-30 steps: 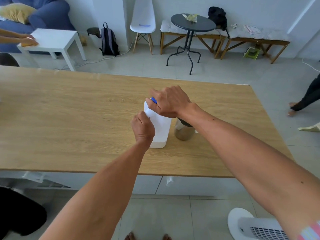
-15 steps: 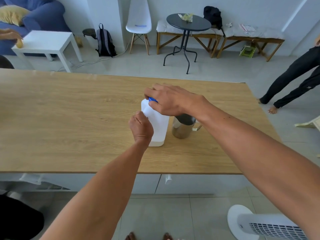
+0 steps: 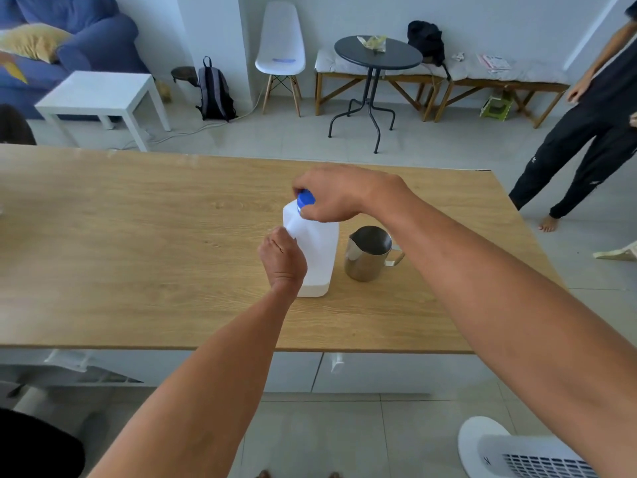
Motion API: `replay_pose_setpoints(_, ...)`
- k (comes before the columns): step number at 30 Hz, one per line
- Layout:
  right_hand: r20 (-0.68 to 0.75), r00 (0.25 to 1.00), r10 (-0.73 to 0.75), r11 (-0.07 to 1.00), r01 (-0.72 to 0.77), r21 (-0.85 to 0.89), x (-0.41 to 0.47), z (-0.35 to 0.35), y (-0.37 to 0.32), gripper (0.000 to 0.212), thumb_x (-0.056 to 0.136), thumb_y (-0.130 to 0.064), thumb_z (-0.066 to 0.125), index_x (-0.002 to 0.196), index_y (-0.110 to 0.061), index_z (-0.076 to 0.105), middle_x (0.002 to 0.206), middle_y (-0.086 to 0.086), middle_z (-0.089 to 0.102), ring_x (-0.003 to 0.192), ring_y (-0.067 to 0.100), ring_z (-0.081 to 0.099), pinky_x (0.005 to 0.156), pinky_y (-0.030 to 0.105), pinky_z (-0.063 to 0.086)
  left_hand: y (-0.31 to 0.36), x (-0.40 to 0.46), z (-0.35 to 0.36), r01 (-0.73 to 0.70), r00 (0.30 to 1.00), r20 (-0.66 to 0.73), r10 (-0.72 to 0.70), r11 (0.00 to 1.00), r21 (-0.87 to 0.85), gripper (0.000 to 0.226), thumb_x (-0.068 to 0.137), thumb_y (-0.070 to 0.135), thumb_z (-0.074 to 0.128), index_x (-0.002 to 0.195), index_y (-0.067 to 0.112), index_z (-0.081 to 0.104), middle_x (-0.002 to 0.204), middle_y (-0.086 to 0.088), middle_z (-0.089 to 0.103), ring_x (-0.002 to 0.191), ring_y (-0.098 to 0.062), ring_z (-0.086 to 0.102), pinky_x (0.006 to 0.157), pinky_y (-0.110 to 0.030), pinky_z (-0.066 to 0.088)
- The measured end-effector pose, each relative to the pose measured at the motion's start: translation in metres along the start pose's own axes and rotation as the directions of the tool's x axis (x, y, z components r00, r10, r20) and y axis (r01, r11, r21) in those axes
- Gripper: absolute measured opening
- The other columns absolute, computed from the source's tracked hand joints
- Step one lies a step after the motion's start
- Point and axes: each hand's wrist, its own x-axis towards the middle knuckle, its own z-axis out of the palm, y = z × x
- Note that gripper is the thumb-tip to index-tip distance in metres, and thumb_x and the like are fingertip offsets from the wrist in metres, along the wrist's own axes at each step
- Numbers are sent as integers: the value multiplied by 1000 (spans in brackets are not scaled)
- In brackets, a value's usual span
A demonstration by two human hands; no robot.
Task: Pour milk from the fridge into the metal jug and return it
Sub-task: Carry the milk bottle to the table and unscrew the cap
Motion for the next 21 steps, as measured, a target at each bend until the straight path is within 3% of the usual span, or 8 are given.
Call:
replay_pose_setpoints(3, -41, 999, 3, 984, 5, 176, -8, -6, 13, 29, 91, -29, 65, 120, -27, 62, 114, -1, 62, 97, 24, 61, 79, 39, 52, 2, -1, -1, 9, 1000, 10, -9, 1000, 10, 27, 82, 17, 33, 57, 19, 22, 58, 4, 23, 56, -14, 18, 54, -37, 17)
replay_pose_setpoints(5, -158, 986, 57, 924, 8, 382, -13, 1, 25, 33, 88, -26, 71, 119, -25, 61, 111, 1, 63, 93, 20, 62, 81, 36, 54, 4, -2, -2, 9, 1000, 14, -9, 1000, 6, 26, 81, 17, 33, 57, 18, 23, 58, 3, 25, 55, -13, 19, 52, -33, 20)
replay_pose_setpoints(9, -387, 859, 337, 562, 146, 814, -31, 42, 44, 48, 83, -22, 83, 124, -18, 59, 117, 3, 64, 91, 13, 66, 82, 25, 58, 5, 0, -2, -7, 1000, 8, 6, 1000, 20, 37, 91, 7, 38, 59, 17, 24, 59, 2, 25, 47, -4, 30, 45, -20, 26)
replay_pose_setpoints(11, -384, 787, 483, 449, 154, 880, -39, 70, 50, 53, 83, -18, 85, 130, -12, 63, 119, 4, 69, 96, 13, 70, 85, 25, 59, 6, 0, -2, -3, 1000, 1, 3, 999, 51, 45, 96, -4, 40, 59, 17, 23, 59, 1, 24, 45, -1, 33, 46, -18, 28)
replay_pose_setpoints(13, -336, 737, 586, 375, 121, 919, -45, 105, 53, 47, 81, -12, 86, 124, -8, 70, 113, 8, 75, 96, 15, 72, 88, 33, 60, 5, 0, -2, 17, 1000, 1, -17, 999, 38, 45, 96, -3, 40, 60, 17, 24, 60, 1, 23, 45, -4, 30, 45, -20, 27)
replay_pose_setpoints(16, -264, 680, 684, 317, 49, 947, -55, 156, 50, 44, 68, -19, 89, 108, -24, 70, 113, 11, 74, 95, 18, 73, 92, 45, 61, 3, 2, 0, 45, 999, 4, -46, 998, 49, 43, 96, -1, 41, 61, 17, 23, 62, 0, 24, 53, -12, 21, 45, -26, 22)
replay_pose_setpoints(21, -194, 664, 722, 369, -132, 920, -72, 221, 43, 45, 77, -20, 91, 114, -17, 66, 116, 1, 65, 103, 15, 64, 87, 24, 54, 2, 3, 0, 44, 999, 3, -44, 997, 61, 43, 96, -1, 40, 62, 18, 23, 64, -4, 24, 50, -10, 21, 45, -26, 21)
